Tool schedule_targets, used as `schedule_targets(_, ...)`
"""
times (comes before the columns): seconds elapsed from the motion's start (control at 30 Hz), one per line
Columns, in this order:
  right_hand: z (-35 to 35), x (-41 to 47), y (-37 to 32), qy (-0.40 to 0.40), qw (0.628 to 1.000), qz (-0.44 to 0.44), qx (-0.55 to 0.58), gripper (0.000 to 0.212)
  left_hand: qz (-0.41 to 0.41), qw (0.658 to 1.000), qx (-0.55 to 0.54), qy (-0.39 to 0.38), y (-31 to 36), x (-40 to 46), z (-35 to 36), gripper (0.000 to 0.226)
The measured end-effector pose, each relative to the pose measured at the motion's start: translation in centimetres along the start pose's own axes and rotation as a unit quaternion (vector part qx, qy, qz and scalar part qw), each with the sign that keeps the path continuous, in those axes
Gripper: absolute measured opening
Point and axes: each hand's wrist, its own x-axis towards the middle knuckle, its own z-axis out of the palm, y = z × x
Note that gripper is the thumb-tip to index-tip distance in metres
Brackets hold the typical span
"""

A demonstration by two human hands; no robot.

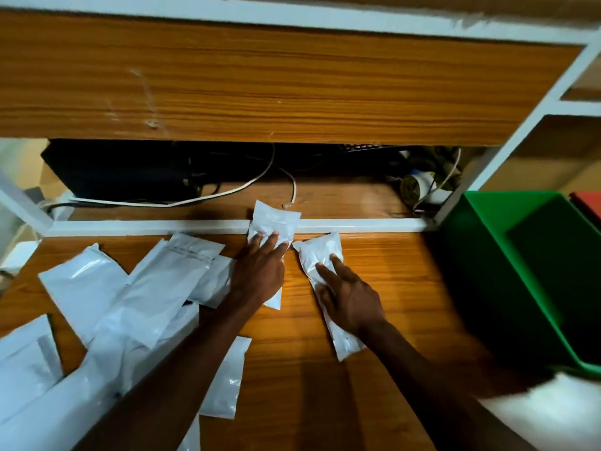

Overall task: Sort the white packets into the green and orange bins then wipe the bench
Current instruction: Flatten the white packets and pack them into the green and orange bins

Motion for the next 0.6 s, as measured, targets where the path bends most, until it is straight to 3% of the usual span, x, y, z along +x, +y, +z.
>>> schedule_targets(0.2, -2.0, -4.0, -0.7, 0.041, 0.995, 0.076, 0.045, 0.048, 0.036, 0.996, -0.072, 0.043, 2.7, -2.8, -2.2, 0.045)
schedule_targets(0.33, -2.6, -9.0, -0.7, 0.102, 0.983, 0.117, 0.097, 0.059, 0.090, 0.988, -0.108, 0.069, 5.6, -5.8, -2.9, 0.045)
schedule_targets(0.6, -4.0, -20.8, 0.1, 0.201, 0.943, 0.241, 0.109, 0.046, 0.175, 0.967, -0.172, 0.062, 12.5, -12.9, -1.2, 0.043)
